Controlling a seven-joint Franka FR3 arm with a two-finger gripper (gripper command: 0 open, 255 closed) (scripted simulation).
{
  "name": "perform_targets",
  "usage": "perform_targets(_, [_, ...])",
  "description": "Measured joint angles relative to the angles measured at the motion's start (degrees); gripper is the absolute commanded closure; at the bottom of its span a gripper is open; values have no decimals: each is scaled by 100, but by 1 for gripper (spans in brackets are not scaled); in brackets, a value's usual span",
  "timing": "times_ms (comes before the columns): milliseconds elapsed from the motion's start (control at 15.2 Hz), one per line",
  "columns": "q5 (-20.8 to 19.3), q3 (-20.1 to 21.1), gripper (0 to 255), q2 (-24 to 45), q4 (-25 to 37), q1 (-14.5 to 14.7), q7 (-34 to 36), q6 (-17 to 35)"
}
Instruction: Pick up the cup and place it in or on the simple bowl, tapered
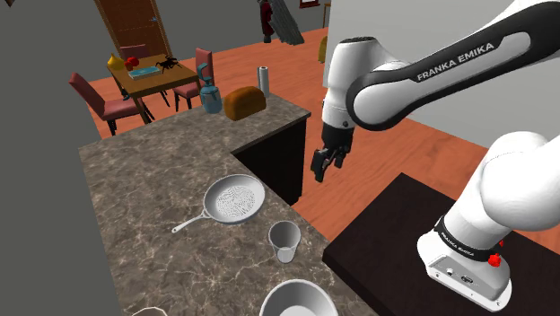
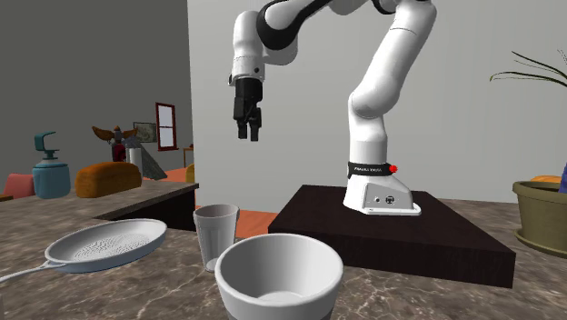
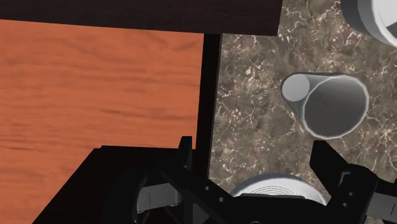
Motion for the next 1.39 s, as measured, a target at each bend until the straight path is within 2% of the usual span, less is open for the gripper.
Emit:
perform_targets(264, [216,383,0,975,40,171,278,957])
perform_targets(528, [252,634,0,1855,183,254,501,1704])
perform_targets(858, [-99,858,0,3149,636,362,1030,2557])
perform_targets(1386, [-469,776,0,4015,716,558,1377,3340])
